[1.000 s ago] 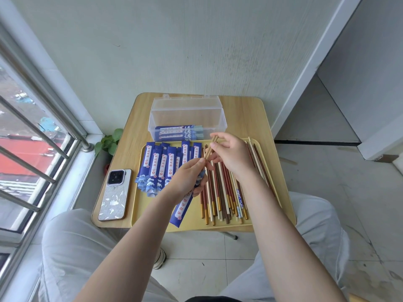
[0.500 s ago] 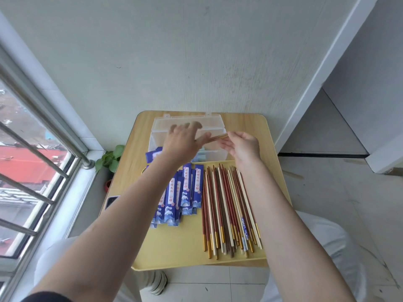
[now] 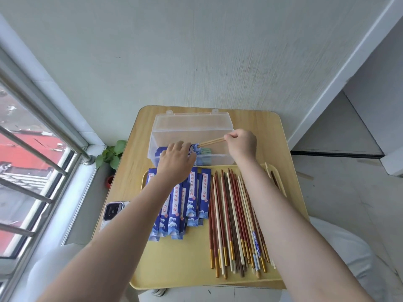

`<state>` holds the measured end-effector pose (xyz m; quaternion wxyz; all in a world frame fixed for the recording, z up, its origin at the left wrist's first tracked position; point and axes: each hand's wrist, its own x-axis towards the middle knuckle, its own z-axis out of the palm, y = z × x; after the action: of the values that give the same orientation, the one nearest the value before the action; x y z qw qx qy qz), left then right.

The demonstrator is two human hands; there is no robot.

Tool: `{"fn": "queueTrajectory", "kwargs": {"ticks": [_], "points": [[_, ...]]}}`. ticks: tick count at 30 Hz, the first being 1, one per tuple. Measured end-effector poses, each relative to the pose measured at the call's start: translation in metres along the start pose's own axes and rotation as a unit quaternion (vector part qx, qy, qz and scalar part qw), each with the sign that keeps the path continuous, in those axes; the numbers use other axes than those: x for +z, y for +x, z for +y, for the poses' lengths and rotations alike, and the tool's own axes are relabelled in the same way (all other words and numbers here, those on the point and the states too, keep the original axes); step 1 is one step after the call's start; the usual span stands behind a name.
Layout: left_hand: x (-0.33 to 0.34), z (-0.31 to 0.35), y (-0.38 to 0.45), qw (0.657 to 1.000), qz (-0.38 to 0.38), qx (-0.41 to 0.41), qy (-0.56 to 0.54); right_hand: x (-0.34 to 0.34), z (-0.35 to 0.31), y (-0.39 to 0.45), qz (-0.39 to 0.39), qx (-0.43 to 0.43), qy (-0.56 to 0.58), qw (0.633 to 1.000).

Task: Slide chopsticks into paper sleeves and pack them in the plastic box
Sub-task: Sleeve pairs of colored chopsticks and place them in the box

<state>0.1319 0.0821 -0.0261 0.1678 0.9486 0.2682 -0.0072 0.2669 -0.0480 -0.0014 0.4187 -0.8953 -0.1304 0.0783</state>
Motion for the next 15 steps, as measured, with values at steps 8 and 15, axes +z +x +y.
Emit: {"fn": "queueTrajectory", "kwargs": {"ticks": [8, 15], "points": [[0.001, -0.001, 0.001, 0.999, -0.021, -0.01, 0.049, -0.02, 0.004, 0.018, -0.04, -0.086, -0.199, 0.975], [-0.003, 0.006, 0.003, 0.999, 0.013, -0.029, 0.032, -0.007, -0.006, 0.002, -0.157, -0.193, -0.261, 0.933]]}}
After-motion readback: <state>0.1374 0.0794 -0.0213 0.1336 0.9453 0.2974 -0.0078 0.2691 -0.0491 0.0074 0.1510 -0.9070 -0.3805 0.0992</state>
